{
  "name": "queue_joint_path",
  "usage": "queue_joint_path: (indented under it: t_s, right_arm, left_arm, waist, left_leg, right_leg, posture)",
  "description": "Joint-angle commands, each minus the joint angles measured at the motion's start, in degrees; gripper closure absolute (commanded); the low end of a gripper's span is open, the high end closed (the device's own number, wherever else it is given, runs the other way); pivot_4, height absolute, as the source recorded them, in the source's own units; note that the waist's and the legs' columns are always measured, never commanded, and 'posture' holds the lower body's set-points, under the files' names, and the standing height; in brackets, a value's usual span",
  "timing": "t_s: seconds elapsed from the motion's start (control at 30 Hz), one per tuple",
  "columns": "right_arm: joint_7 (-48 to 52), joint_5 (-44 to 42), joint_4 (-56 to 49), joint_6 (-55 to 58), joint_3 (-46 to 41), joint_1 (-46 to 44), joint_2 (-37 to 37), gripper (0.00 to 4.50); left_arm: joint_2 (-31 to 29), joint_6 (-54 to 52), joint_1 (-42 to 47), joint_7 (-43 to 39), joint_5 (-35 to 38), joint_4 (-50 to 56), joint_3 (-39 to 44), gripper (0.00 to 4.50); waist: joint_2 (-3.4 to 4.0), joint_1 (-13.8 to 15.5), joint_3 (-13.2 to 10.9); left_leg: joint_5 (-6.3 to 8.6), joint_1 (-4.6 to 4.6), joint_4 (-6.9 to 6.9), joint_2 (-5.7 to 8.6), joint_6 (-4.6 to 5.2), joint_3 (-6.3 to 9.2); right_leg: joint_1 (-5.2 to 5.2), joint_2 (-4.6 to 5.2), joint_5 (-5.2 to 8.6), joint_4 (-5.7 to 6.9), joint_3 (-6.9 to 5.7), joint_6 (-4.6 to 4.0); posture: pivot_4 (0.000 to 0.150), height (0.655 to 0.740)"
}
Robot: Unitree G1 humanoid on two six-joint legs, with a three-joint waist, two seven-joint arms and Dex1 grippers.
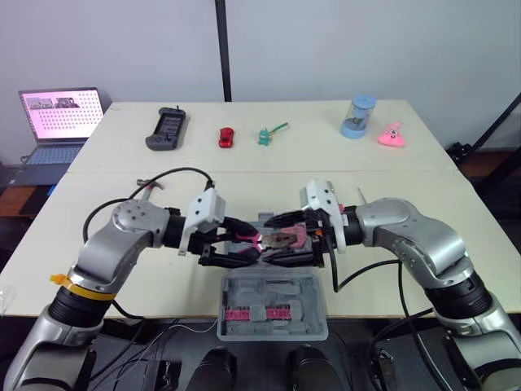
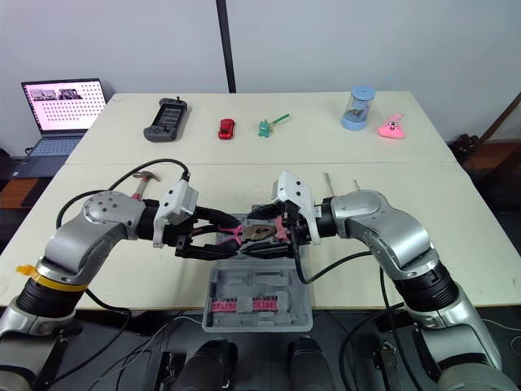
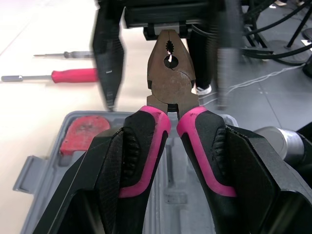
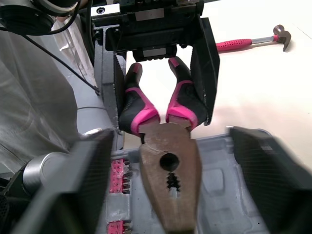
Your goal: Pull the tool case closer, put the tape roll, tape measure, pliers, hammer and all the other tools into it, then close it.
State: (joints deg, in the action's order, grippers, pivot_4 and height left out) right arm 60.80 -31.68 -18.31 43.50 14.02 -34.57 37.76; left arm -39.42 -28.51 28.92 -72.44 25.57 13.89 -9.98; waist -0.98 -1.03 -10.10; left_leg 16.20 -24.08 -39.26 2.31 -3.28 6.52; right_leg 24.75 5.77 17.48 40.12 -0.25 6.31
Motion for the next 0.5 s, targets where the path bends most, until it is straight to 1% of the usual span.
queue_joint_path:
  t_s: [0.03,0.27,0.33,0.37,0.43,0.47,0.5]
  right_arm:
    - [0.4,-0.1,-0.6,-1.0,-1.7,-0.1,0.4,0.61]
    - [1.0,-0.3,0.0,-1.3,-2.4,0.4,0.8,0.61]
    - [1.0,0.4,0.4,-1.8,-2.1,0.4,0.7,1.15]
    - [1.0,0.3,0.5,-1.8,-2.1,0.4,0.5,1.52]
    - [1.0,0.4,0.7,-1.9,-1.9,0.4,0.2,2.42]
    - [1.0,0.6,0.8,-2.0,-1.8,0.4,0.1,3.03]
    - [1.0,0.7,0.9,-2.0,-1.7,0.4,0.0,3.46]
  left_arm:
    - [-0.9,1.7,0.5,-0.4,-0.2,0.9,0.8,1.92]
    - [-1.0,2.1,0.5,-0.4,-0.5,0.5,0.8,1.92]
    - [-1.0,2.1,0.5,-0.3,-0.6,0.4,0.8,1.92]
    - [-1.0,2.2,0.5,-0.3,-0.8,0.4,0.7,1.92]
    - [-0.8,2.0,0.5,-0.2,-0.7,0.4,0.8,1.92]
    - [-0.7,1.8,0.5,-0.1,-0.6,0.5,0.8,1.92]
    - [-0.6,1.8,0.5,0.0,-0.5,0.6,0.9,1.92]
  waist:
    - [0.0,0.0,0.0]
    - [0.0,0.0,0.0]
    - [0.0,0.0,0.0]
    - [0.0,0.0,0.0]
    - [0.0,0.0,0.0]
    - [0.0,0.0,0.0]
    - [0.0,0.0,0.0]
  left_leg:
    - [0.0,0.0,0.0,0.0,0.0,0.0]
    - [0.0,0.0,0.0,0.0,0.0,-0.01]
    - [0.0,0.0,0.0,0.0,0.0,0.0]
    - [0.0,0.0,0.0,0.0,0.0,-0.01]
    - [0.0,0.0,0.0,0.0,0.0,-0.01]
    - [0.0,0.0,0.0,0.0,0.0,-0.01]
    - [0.0,0.0,0.0,0.0,0.0,-0.01]
  right_leg:
    - [0.0,0.0,0.0,0.0,0.0,0.0]
    - [0.0,0.0,0.0,0.0,0.0,0.0]
    - [0.0,-0.01,0.0,0.0,0.0,0.0]
    - [0.0,0.0,0.0,0.0,0.0,0.0]
    - [0.0,-0.01,0.0,0.0,0.0,0.0]
    - [0.0,-0.01,0.0,0.0,0.0,0.0]
    - [0.0,-0.01,0.0,0.0,0.0,0.0]
  posture:
    - [0.15,0.6741]
    - [0.15,0.6741]
    - [0.15,0.6741]
    - [0.15,0.6741]
    - [0.15,0.6741]
    - [0.15,0.6741]
    - [0.15,0.6741]
